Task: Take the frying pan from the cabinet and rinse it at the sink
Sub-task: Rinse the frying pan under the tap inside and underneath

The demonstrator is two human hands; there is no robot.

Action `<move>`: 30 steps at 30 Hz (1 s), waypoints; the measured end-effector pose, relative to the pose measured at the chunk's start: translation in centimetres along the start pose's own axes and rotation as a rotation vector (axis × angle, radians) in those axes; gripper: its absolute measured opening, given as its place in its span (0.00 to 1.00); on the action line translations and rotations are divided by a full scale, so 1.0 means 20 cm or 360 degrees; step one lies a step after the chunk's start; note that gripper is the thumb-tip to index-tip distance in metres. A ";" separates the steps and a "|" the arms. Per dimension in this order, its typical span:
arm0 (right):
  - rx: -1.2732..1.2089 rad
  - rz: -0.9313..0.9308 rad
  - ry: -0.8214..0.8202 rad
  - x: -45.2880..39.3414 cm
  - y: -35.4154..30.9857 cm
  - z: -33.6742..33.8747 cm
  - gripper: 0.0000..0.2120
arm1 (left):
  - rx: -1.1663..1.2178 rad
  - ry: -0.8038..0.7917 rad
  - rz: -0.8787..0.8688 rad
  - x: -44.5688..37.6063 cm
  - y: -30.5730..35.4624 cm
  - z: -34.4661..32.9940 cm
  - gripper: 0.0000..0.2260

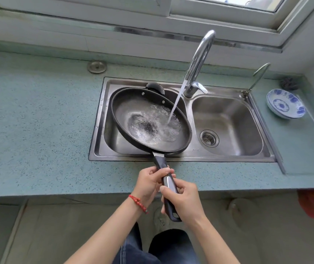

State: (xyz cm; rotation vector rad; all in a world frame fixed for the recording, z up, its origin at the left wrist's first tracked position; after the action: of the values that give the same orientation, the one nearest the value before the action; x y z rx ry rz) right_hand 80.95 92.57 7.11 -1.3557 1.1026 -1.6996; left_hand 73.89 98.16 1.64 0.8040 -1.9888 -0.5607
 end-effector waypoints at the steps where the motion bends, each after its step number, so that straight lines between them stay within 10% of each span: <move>1: -0.0003 -0.0001 0.0000 0.00 0.00 0.00 0.07 | -0.0037 0.0007 -0.0023 0.00 0.00 0.00 0.02; 16: 0.0078 -0.0043 0.0193 -0.04 0.09 0.01 0.07 | -0.0618 0.0322 -0.0321 -0.02 0.05 0.07 0.09; 30: -0.0327 -0.0031 -0.0083 -0.05 0.09 0.04 0.04 | 0.0522 0.0001 0.0047 -0.02 -0.05 -0.06 0.03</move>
State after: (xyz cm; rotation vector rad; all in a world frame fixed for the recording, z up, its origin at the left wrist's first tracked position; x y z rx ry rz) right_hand 81.96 92.47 5.15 -1.5323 1.2654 -1.5897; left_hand 75.41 97.67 1.30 0.9684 -2.1181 -0.2174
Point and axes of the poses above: each hand's wrist, its own x-axis away from the middle knuckle, its own z-axis out of the back of the hand, y = z × x, the point moved 9 cm from there along -x, towards the middle knuckle, and after that the axes turned 2 degrees about z, right-handed, at the moved point
